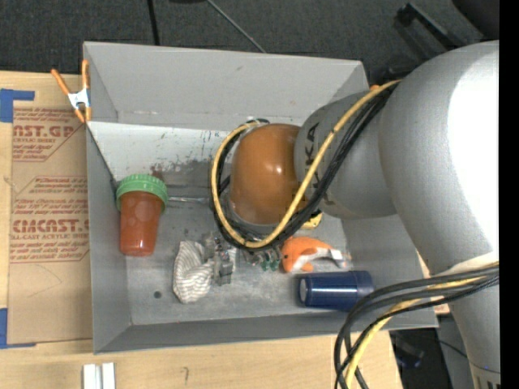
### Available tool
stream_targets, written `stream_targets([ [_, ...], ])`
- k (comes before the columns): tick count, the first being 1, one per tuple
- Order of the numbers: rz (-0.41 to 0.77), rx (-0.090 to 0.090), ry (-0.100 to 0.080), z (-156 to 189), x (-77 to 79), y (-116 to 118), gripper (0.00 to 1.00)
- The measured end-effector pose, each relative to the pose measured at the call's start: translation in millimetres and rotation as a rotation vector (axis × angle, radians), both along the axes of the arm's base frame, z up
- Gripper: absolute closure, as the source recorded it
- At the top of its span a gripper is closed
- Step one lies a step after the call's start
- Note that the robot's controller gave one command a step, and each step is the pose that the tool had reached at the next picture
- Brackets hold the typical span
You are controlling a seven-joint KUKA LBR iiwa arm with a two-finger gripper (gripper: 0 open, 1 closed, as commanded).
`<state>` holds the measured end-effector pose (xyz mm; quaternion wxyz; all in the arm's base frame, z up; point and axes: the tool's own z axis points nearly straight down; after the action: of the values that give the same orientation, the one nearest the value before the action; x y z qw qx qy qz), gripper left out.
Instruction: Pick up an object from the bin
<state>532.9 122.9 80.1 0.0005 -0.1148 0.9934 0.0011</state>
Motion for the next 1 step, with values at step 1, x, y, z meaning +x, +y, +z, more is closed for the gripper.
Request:
stream_targets([
  [1,0.259,0.0,-0.002,-9.8,-15.9,29.8,1.0],
])
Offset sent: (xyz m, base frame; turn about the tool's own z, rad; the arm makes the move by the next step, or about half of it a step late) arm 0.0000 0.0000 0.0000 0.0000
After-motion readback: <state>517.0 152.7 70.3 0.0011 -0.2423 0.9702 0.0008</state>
